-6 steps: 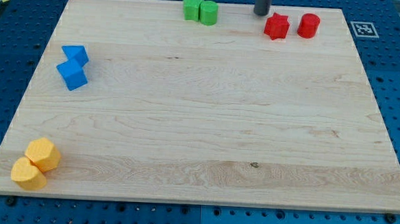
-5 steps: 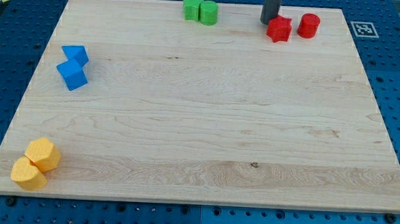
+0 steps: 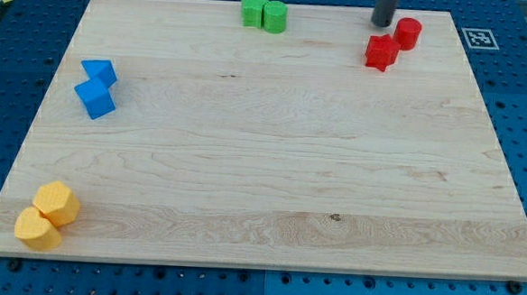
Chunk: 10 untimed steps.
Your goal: Push red circle to the right of red star
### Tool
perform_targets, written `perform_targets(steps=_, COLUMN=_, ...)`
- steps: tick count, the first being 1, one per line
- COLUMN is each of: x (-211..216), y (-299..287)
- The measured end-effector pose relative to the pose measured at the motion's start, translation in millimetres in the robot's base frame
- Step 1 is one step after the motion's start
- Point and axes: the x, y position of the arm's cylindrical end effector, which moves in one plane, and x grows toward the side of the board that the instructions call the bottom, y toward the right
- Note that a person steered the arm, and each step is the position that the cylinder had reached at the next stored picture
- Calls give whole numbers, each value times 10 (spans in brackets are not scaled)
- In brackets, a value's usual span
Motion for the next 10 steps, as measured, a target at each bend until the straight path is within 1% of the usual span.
perform_targets(steps=1, x=-1, y=276)
perform_targets(steps=3, x=85, y=342)
perform_targets(steps=5, x=438, y=342)
perform_targets(steps=6, x=343, y=205)
perform_targets(steps=7, x=144, y=-34)
perform_targets(steps=8, x=179, y=-105)
perform_targets(steps=10, x=586, y=47)
